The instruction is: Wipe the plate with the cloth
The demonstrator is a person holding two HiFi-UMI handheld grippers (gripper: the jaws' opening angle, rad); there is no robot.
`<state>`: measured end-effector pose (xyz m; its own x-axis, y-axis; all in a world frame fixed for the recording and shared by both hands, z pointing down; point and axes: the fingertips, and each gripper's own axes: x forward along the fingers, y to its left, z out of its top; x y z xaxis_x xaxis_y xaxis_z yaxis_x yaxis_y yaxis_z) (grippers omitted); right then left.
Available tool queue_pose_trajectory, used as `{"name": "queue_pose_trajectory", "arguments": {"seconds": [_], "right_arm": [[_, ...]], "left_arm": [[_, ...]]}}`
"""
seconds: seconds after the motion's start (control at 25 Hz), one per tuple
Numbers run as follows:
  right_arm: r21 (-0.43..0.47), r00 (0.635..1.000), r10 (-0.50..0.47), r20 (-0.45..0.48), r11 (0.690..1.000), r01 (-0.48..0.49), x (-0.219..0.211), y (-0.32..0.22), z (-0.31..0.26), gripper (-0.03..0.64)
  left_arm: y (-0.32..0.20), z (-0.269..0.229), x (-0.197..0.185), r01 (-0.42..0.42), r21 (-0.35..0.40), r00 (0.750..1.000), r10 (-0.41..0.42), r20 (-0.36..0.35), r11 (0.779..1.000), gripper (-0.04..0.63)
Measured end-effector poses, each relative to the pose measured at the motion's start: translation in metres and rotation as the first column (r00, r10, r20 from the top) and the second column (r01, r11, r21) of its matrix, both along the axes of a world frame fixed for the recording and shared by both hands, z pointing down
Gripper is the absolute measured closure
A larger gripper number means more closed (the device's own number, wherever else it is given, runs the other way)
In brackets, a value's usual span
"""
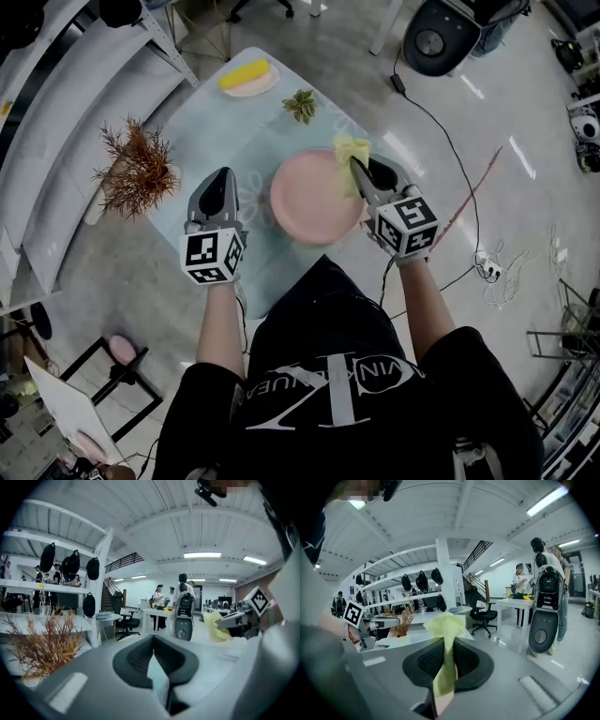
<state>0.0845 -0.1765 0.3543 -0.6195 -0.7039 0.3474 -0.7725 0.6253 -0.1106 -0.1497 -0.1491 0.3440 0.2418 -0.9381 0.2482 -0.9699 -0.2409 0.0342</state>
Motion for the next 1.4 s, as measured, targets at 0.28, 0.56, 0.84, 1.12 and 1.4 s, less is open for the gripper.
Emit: {"name": "queue_pose_trajectory", "arguments": {"seconds": [0.28, 0.56, 0.84, 1.12, 1.4], "right_arm": [[0.085, 0.998, 0.028, 0.052, 0.996, -0.033, 0.012, -0.011, -0.053, 0.574], [0.165, 0.997, 0.012, 0.077, 0.986, -0.024, 0.010, -0.016, -0.090, 0.574], [0.215, 0.995, 0.011, 0.097, 0.976, -0.031, 0.013, -0.015, -0.116, 0.574], [0.243, 0.994, 0.013, 0.113, 0.969, -0.041, 0.014, -0.017, -0.131, 0.574], [0.248, 0.993, 0.008, 0.116, 0.968, -0.037, 0.016, -0.015, -0.137, 0.574]], "left_arm": [[0.000, -0.062, -0.007, 0.017, 0.131, 1.000, -0.016, -0.011, 0.991, 0.595], [-0.001, -0.104, -0.012, 0.037, 0.223, 0.999, -0.032, -0.026, 0.974, 0.595], [0.001, -0.131, -0.013, 0.044, 0.274, 0.998, -0.032, -0.046, 0.961, 0.595], [0.003, -0.148, -0.016, 0.052, 0.306, 0.998, -0.039, -0.048, 0.951, 0.595], [0.005, -0.155, -0.015, 0.058, 0.312, 0.998, -0.048, -0.041, 0.948, 0.595]]}}
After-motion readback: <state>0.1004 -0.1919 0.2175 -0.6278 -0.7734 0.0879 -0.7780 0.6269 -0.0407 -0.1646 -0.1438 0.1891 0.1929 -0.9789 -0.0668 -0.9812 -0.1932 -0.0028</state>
